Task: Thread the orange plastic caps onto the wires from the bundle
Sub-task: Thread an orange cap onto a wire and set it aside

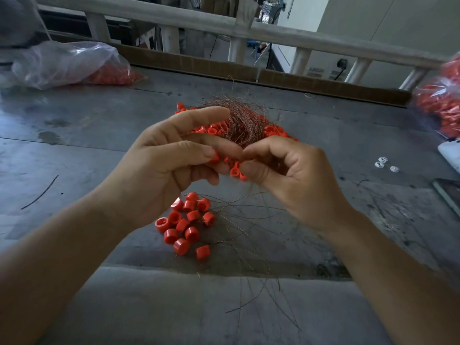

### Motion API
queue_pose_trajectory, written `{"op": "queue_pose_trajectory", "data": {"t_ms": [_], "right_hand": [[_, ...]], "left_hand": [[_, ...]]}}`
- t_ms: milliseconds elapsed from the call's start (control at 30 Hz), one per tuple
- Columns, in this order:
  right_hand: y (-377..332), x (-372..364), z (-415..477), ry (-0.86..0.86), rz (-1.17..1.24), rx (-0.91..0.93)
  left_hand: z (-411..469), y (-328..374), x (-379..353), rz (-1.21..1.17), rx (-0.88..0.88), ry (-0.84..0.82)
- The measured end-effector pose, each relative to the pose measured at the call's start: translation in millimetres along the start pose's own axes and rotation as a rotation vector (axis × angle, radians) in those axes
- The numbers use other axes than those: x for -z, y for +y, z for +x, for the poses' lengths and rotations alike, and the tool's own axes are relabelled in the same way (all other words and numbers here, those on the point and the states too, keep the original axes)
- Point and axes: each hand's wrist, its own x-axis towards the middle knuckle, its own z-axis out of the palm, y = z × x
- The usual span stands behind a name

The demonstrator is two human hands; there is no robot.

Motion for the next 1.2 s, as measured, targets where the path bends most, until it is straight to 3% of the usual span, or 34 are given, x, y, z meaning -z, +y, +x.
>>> {"op": "queue_pose_trajectory", "data": {"t_ms": [367, 567, 767, 1067, 1200], "right_hand": [[-5.2, 12.7, 0.7, 0.032, 0.014, 0.063], [-3.1, 15.3, 3.8, 0.045, -0.162, 0.034], [10.4, 15.1, 3.5, -0.254, -0.384, -0.149], [15.5, 18.8, 1.8, -0.514, -0.525, -0.292], [13.6, 20.0, 4.7, -0.329, -0.470, -0.251]], "left_hand": [[3.2, 7.8, 12.0, 0.145, -0.003, 0.160], [4.3, 11.4, 17.2, 0.244, -0.018, 0.234], [5.1, 2.0, 24.7, 0.836, 0.080, 0.239], [4.0, -3.9, 26.0, 0.929, 0.233, 0.093], [8.3, -6.0, 31.3, 0.915, 0.150, 0.271]]}}
